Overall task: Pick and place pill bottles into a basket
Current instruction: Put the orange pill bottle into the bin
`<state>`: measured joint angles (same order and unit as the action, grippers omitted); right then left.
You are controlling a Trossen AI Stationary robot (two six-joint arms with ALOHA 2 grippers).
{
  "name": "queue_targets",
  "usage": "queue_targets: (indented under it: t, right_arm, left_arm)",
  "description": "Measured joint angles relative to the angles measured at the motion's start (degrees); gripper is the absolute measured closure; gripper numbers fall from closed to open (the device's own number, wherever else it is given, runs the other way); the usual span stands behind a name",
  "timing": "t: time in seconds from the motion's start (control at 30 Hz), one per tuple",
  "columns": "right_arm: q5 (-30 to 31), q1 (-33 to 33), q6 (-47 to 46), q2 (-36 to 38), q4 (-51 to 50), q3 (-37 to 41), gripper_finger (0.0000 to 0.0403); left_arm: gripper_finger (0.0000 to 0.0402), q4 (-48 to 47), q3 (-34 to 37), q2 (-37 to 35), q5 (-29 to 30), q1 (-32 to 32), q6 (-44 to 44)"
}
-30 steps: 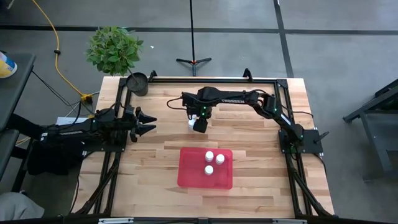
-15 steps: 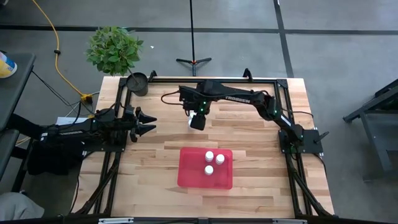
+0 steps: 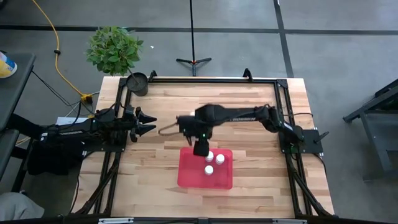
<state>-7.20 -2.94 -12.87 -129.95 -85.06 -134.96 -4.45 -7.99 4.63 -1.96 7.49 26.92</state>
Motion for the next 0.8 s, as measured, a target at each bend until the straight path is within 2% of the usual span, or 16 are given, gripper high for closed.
queue_targets:
  t: [0.3,0.57,0.8]
  right_arm:
    - [3.5,-8.1,-10.0,0.0,0.1,0.0,0.0211]
    - [8.0,-13.5,-18.9,0.0,-2.1,0.0,0.0221]
    - [12.0,-16.9,-22.7,0.0,-4.9,0.0,0.0208]
  left_arm:
    - [0.0149,0.0,0.0,0.0,0.0,0.0,0.0]
    - [0.0149,0.0,0.0,0.0,0.0,0.0,0.0]
    - [0.0149,0.0,0.0,0.0,-2.5,0.0,0.0]
